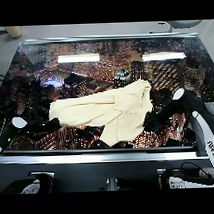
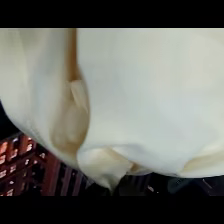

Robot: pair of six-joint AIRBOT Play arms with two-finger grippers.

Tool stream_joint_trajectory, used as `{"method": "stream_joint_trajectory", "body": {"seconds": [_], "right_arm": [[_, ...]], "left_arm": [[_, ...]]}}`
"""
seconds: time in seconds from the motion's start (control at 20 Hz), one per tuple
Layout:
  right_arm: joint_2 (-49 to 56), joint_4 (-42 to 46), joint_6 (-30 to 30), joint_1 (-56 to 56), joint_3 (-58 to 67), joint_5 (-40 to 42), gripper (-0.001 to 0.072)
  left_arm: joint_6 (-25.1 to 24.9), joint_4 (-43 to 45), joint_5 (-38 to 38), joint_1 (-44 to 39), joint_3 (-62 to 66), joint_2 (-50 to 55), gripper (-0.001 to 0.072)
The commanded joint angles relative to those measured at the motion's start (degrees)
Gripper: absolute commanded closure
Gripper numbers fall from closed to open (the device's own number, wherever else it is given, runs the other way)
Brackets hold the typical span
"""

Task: Fold the shirts.

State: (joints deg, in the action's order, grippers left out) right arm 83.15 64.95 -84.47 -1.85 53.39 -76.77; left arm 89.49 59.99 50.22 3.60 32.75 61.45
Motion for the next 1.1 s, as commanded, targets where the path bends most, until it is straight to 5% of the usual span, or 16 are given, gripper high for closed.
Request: {"method": "stream_joint_trajectory", "body": {"seconds": [0.0,0.1,0.25,0.45,0.7,0.85,1.05], "right_arm": [[-0.31,-1.53,-0.7,5.73,-5.2,9.75,0.0163],[-0.31,-1.6,-3.41,7.87,-5.18,14.38,0.02],[-1.03,-2.51,-5.27,8.41,-4.55,14.71,0.0691],[-13.77,11.56,-5.31,8.37,8.0,10.69,0.0693],[-36.26,33.33,-10.75,8.37,39.65,14.73,0.0693],[-46.16,32.35,-14.36,8.41,45.66,19.8,0.0693],[-50.16,32.85,-16.7,8.41,45.66,19.96,0.0693]], "left_arm": [[-0.63,0.46,1.49,0.0,0.46,-2.47,0.0684],[-0.63,0.42,1.46,0.0,0.46,-3.87,0.0684],[-1.16,0.46,1.73,0.04,1.22,-5.99,0.0684],[-4.5,2.89,4.46,1.46,15.39,-13.57,0.0685],[-3.93,8.31,4.37,9.03,51.56,-23.15,0.0685],[2.12,10.29,4.39,12.9,63.54,-26.38,0.0685],[2.38,7.61,4.42,12.74,64.13,-28.76,0.0685]]}}
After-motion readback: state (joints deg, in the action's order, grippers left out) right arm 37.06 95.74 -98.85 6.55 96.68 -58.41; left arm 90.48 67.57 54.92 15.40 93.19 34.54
